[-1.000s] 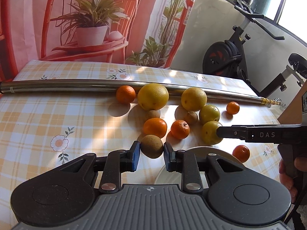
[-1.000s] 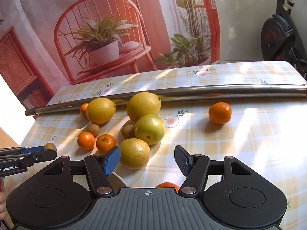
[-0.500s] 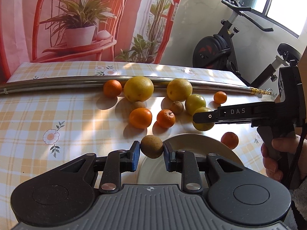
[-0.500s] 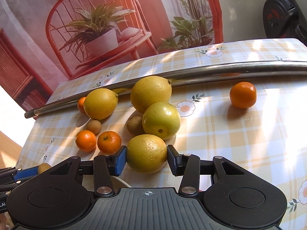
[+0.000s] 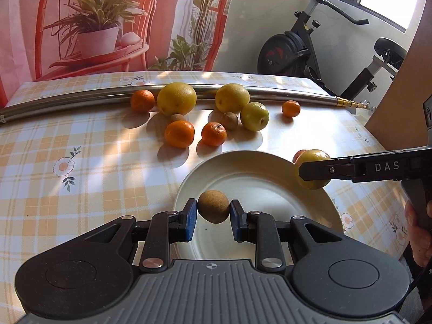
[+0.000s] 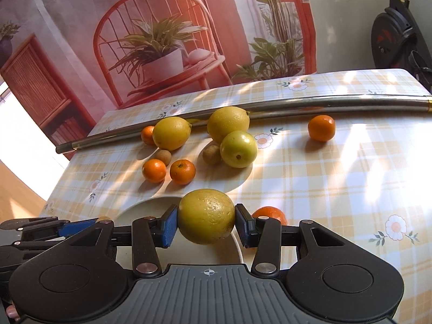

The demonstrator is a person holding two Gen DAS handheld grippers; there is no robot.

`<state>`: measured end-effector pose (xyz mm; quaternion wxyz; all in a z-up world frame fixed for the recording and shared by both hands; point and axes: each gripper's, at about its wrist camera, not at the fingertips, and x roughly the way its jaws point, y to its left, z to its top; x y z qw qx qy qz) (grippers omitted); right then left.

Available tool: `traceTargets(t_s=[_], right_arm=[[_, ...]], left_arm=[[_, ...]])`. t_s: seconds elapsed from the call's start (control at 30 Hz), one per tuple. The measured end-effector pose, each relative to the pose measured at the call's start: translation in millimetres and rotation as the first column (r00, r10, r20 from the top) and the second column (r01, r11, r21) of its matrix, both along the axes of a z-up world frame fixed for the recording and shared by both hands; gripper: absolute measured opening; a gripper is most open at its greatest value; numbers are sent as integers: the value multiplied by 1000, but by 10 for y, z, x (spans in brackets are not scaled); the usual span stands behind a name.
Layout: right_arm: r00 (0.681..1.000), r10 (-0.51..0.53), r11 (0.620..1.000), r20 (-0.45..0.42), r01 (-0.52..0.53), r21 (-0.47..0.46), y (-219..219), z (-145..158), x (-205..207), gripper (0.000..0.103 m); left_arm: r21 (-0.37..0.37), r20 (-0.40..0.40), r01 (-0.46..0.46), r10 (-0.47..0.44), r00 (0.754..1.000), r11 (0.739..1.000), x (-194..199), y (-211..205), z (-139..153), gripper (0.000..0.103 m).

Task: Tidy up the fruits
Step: 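Carry both fruits over the white plate and open both grippers to release them, then move both grippers back to the row of fruits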

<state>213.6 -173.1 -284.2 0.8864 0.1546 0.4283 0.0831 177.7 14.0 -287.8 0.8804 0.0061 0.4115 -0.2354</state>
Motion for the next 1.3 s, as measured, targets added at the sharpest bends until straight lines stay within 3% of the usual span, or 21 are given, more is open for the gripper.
traceTargets(t_s=[0.2,0.53,0.83,1.0,1.3], right_arm=[[1000,24,998,-13,-25,-61,183,-44,-273,41],[999,41,988,-36,-46,-147,362,-153,-368,41],[998,30,993,-61,-37,-111,329,-224,-391,42],[998,28,996,-62,-33,-80,298,-193,-400,48],[998,-32,998,55,35,-47,60,111,-430,50]], left_arm=[[42,-4,24,-24,1000,999,-86,-27,-71,28],[90,-18,26,-25,1000,996,-95,-46,-134,28],[105,-26,45,-42,999,993,-119,-83,-171,28],[34,-67,8,-6,998,999,-79,1,-152,36],[23,43,-70,69,997,997,-75,110,162,37]])
